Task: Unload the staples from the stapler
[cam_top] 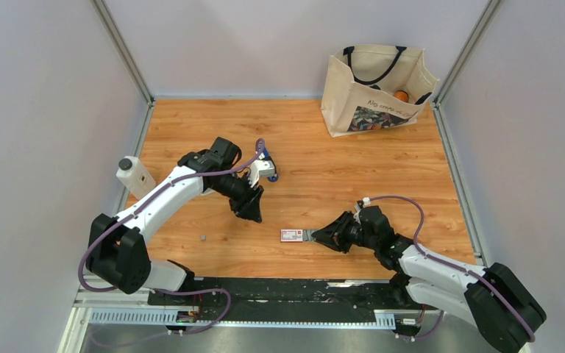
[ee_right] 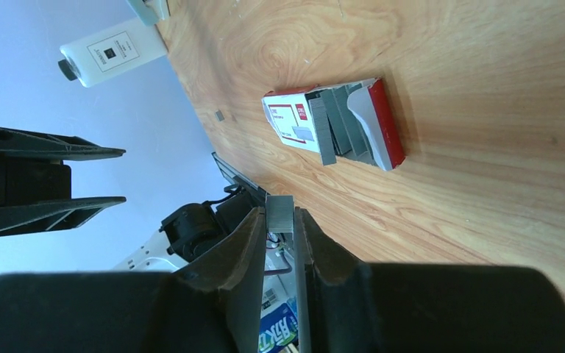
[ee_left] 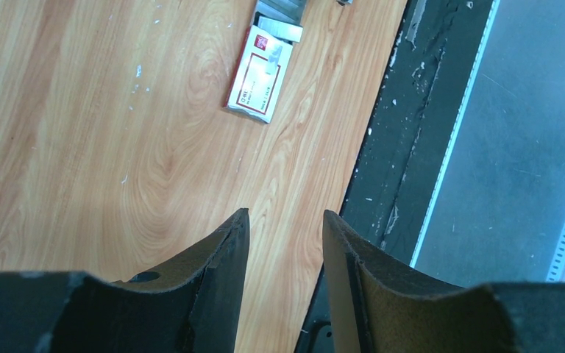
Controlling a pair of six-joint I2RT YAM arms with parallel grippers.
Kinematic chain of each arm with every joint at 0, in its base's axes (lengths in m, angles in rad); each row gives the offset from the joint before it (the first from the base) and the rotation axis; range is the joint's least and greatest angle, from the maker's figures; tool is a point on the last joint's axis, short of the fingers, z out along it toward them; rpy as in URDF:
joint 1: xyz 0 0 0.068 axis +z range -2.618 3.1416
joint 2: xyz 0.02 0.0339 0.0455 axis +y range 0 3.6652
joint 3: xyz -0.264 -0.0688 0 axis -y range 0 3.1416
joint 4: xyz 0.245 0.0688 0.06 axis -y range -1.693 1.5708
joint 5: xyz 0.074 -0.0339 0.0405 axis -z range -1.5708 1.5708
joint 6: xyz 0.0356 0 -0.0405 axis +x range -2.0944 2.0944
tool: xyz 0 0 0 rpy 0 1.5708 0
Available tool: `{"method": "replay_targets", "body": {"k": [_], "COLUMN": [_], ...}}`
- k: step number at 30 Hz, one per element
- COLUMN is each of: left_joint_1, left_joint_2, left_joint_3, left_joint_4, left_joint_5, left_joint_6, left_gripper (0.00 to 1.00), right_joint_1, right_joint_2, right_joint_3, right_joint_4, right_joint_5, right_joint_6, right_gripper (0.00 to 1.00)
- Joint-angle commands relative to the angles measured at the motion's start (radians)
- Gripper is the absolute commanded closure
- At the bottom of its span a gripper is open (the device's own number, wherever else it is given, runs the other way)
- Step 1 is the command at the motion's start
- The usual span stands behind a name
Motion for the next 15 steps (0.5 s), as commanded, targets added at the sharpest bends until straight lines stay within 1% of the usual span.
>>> {"method": "replay_targets", "body": {"k": [1, 2, 3, 8, 12, 15], "left_joint_1": [-0.005, -0.004, -0.005, -0.005, -0.004, -0.004], "left_joint_2": [-0.026, -0.026, -0.026, -0.026, -0.023, -0.021], "left_joint_3": [-0.005, -0.004, -0.005, -0.002, -0.005, -0.008], "left_joint_4": [0.015, 0.015, 0.015, 0.016, 0.012, 0.015], "left_joint_5": [0.01, 0.01, 0.01, 0.009, 0.0, -0.002], "left_joint_6": [0.031, 0.031, 0.03, 0.03, 0.031, 0.033], "left_gripper": [0.5, 0.5, 0.5, 0.5, 0.5, 0.5], "right_joint_1": [-0.02, -0.025, -0.028, -0.045, -0.063, -0.07], "right_joint_2": [0.022, 0.027, 0.036, 0.063, 0.064, 0.027], "right_joint_3": [-0.016, -0.016, -0.018, -0.01, -0.002, 0.048], "right_joint_4": [0.103, 0.104, 0.114, 0.127, 0.123, 0.024], "right_joint_5": [-0.035, -0.037, -0.038, -0.052, -0.061, -0.054], "right_joint_6": [0.051, 0.051, 0.051, 0.046, 0.029, -0.045], "right_gripper": [0.76, 0.74, 0.69, 0.62, 0.61, 0.62]}}
